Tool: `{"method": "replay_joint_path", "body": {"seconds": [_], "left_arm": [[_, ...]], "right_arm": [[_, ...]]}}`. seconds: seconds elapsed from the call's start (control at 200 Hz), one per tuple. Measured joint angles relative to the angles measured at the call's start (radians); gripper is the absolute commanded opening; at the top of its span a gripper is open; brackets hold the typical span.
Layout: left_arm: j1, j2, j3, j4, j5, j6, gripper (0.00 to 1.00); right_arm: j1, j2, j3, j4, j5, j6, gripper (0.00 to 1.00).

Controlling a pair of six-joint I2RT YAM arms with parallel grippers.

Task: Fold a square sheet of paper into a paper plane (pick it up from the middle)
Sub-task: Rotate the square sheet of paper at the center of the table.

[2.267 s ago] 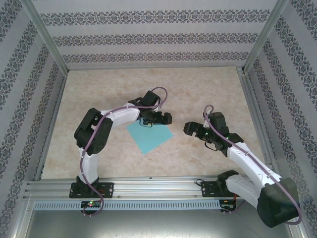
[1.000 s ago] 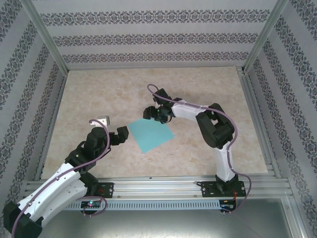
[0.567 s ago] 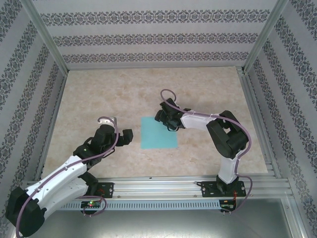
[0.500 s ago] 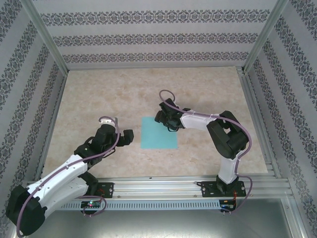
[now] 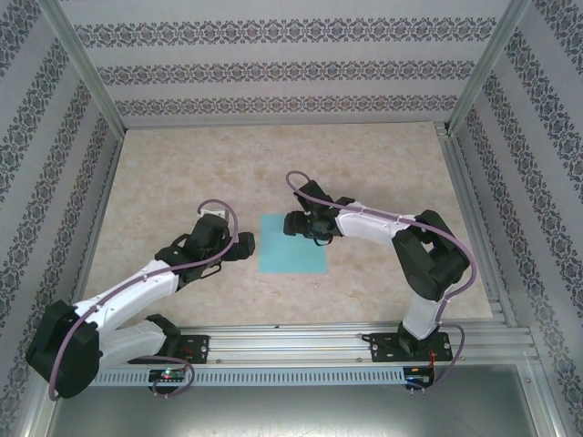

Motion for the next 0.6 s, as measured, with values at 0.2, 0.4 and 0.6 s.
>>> {"method": "replay_joint_path", "body": {"seconds": [0.2,0.4,0.6], "left_arm": [[0.004,0.079,0.047,0.001,0.020,0.004,1.00],[0.006,0.117,0.066,0.001,0.032,0.004,1.00],[0.006,0.151,0.072,0.006,0.034,0.003,1.00]], "right_arm": [[-0.009,0.007,-0.029,-0.018,-0.029,-0.037,0.72],[-0.044,0.026,-0.021,-0.039,-0.034,-0.077,0.72],[-0.060,0.026,-0.011,-0.069,-0.032,-0.093,0.74]]}}
